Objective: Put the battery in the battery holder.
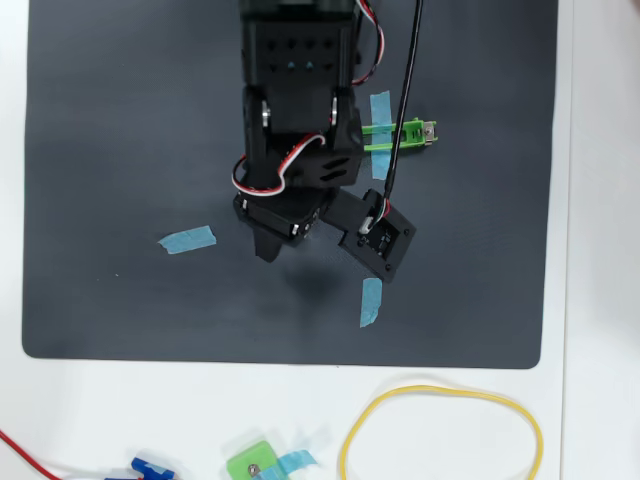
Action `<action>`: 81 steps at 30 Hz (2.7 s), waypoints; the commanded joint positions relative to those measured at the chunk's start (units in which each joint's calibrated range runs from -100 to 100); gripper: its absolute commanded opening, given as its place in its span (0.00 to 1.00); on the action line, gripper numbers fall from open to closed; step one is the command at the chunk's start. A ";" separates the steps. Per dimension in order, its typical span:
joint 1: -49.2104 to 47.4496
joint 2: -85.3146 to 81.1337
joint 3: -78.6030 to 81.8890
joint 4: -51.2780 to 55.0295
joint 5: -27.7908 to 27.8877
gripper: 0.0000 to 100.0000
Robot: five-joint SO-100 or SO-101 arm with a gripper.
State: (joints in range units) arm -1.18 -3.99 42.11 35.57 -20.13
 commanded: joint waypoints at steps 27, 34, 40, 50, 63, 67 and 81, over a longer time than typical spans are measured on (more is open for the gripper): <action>-0.33 2.58 -5.45 7.17 -0.31 0.16; -0.84 13.50 -17.79 22.12 -0.05 0.16; -0.74 15.80 -19.29 24.30 -0.26 0.01; -0.64 12.65 -17.96 24.83 0.21 0.00; -12.78 -25.05 2.74 24.13 3.70 0.00; -21.71 -29.14 6.26 24.13 5.32 0.00; -29.70 -28.55 10.05 16.53 4.33 0.00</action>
State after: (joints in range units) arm -27.68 -32.34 52.27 53.92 -15.06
